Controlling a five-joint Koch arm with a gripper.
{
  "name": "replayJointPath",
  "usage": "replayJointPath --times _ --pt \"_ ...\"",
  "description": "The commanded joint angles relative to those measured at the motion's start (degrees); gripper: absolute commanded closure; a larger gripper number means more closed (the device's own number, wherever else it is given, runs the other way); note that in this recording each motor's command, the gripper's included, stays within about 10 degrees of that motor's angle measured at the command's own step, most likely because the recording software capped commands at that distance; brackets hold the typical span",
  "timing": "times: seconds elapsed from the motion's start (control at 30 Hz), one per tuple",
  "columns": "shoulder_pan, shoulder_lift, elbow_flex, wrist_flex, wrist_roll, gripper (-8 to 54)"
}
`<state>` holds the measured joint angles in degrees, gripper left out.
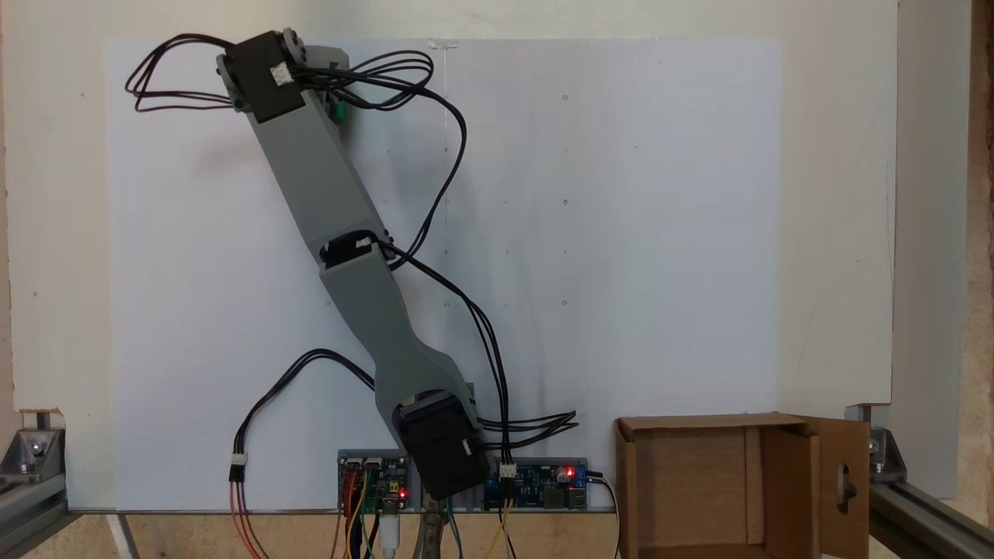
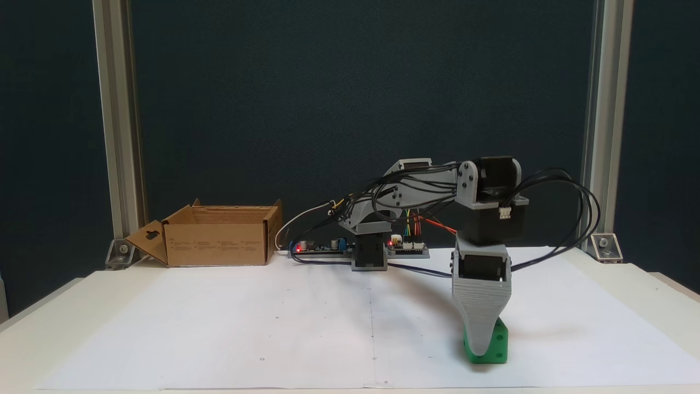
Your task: Grasp a green dice and put it in the bin.
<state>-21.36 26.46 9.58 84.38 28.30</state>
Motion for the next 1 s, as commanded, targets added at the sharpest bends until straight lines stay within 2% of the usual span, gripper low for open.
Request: replayJointPath --times 0.0,0.97 --pt "0.4 1.1 -3.5 2.8 3.5 2.4" --pt "-1.4 0.3 -3.5 0.3 3.5 2.5"
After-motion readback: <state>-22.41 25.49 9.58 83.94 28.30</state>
